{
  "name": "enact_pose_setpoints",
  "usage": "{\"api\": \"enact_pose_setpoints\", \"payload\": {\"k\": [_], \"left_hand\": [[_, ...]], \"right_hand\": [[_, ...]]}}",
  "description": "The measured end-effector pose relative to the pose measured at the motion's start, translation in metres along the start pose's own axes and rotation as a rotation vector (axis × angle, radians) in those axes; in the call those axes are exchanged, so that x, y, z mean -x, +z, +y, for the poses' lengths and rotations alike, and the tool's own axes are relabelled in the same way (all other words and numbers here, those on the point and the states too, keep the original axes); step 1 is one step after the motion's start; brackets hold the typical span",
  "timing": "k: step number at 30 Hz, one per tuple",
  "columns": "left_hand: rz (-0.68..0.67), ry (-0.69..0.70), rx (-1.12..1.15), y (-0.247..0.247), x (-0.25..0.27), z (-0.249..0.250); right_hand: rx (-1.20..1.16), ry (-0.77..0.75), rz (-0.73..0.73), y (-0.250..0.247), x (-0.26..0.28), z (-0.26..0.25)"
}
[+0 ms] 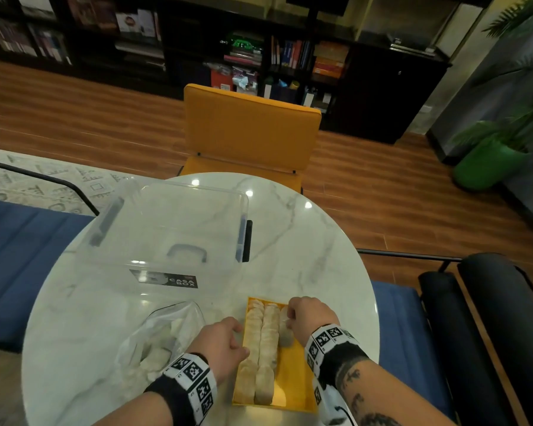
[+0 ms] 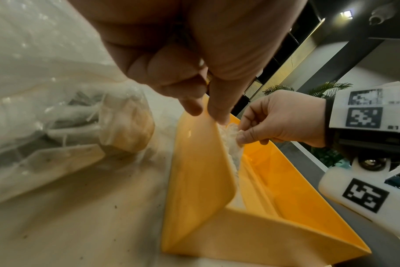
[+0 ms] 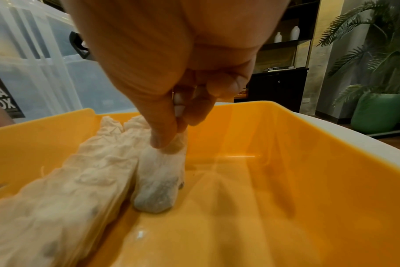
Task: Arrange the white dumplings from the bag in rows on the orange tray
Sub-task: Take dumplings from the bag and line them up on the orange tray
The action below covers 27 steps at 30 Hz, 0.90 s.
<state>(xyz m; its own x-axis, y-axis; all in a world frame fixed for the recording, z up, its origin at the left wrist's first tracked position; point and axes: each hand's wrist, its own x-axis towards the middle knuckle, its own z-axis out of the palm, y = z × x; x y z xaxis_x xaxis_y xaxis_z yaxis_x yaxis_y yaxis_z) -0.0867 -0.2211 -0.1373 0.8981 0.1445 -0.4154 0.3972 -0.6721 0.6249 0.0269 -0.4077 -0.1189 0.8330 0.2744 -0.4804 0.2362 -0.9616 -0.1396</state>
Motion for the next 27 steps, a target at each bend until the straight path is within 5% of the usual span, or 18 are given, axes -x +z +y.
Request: {"api": "enact_pose_setpoints", "payload": {"k": [17, 22, 27], "left_hand": [[0.073, -0.03, 0.124, -0.001, 0.006, 0.005], [-0.064, -0.175, 1.115, -0.012, 0.014, 0.026], [-0.205, -0.101, 1.523, -0.023, 0.03, 0.043]], "right_hand": [[-0.149, 0.033, 0.112, -0.004, 0.043, 0.002], [-0.392, -0.083, 0.174, 0.004, 0.071, -0.012], [-0.668, -0.169, 0.237, 0.004, 0.099, -0.041]]}}
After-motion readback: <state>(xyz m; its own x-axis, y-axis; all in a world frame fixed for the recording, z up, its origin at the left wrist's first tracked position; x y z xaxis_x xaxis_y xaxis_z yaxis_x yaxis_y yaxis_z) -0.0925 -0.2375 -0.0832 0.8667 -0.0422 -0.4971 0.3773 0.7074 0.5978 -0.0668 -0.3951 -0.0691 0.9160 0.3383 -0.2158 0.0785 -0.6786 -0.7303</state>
